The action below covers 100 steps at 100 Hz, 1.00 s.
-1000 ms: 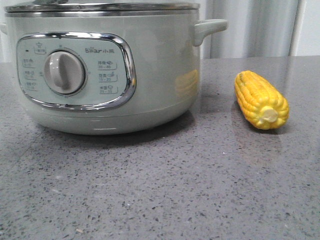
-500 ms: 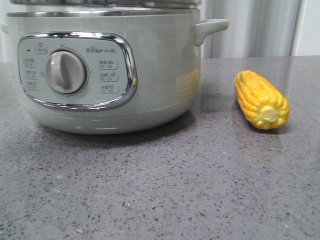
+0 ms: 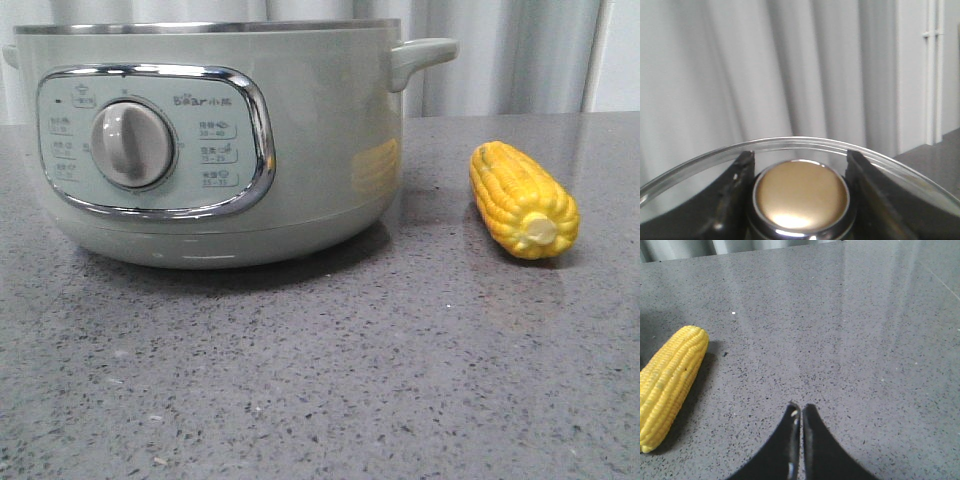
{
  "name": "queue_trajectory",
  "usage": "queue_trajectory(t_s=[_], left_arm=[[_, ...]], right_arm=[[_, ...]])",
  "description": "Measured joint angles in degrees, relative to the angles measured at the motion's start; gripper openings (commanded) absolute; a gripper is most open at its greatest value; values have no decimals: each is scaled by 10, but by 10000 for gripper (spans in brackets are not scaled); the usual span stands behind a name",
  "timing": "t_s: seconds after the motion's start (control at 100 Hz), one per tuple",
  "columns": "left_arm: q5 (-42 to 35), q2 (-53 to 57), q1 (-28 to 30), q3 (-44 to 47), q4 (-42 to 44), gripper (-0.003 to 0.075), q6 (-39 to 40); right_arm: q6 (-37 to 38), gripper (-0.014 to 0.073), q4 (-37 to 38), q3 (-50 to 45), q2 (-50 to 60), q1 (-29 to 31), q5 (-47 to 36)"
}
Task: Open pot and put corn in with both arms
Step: 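Carry the lid beside the pot and lower it onto the table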
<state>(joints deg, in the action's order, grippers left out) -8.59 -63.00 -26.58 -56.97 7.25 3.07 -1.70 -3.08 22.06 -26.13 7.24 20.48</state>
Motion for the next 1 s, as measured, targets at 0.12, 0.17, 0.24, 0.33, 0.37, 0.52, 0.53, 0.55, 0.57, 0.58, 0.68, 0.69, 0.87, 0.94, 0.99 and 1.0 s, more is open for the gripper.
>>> queue_trajectory(t_s=[0.12,0.17,0.24,0.33,0.37,0.52,0.53,0.55,0.57,0.58,0.68,0.69,0.87,0.94,0.99,1.0], left_arm=[[8,50,47,25,0,-20,-3],[8,71,70,39,0,-20,-3],[8,102,97,65,0,-20,-3],[11,140,125,105,0,-20,-3],[14,158,138,125,0,-20,-3],[18,218,181,204,-1,-20,-3],[18,223,183,212,-2,-20,-3],[18,229,189,220,-2,-20,-3],[18,236,196,233,-2,-20,-3],[18,241,198,241,-2,-20,-3],[10,266,227,297,-13,-20,-3],[9,267,231,301,-16,-20,-3],[-44,279,263,394,-73,-20,-3],[-62,279,264,418,-78,-20,-3],[-69,279,262,429,-80,-20,-3],[-70,279,262,431,-80,-20,-3]], right_arm=[[0,-74,0,0,0,0,0],[0,-74,0,0,0,0,0],[0,-74,0,0,0,0,0],[0,-74,0,0,0,0,0],[0,-74,0,0,0,0,0],[0,-74,0,0,0,0,0],[0,-74,0,0,0,0,0],[0,-74,0,0,0,0,0],[0,-74,0,0,0,0,0],[0,-74,0,0,0,0,0],[0,-74,0,0,0,0,0],[0,-74,0,0,0,0,0],[0,-74,0,0,0,0,0],[0,-74,0,0,0,0,0],[0,-74,0,0,0,0,0],[0,-74,0,0,0,0,0]])
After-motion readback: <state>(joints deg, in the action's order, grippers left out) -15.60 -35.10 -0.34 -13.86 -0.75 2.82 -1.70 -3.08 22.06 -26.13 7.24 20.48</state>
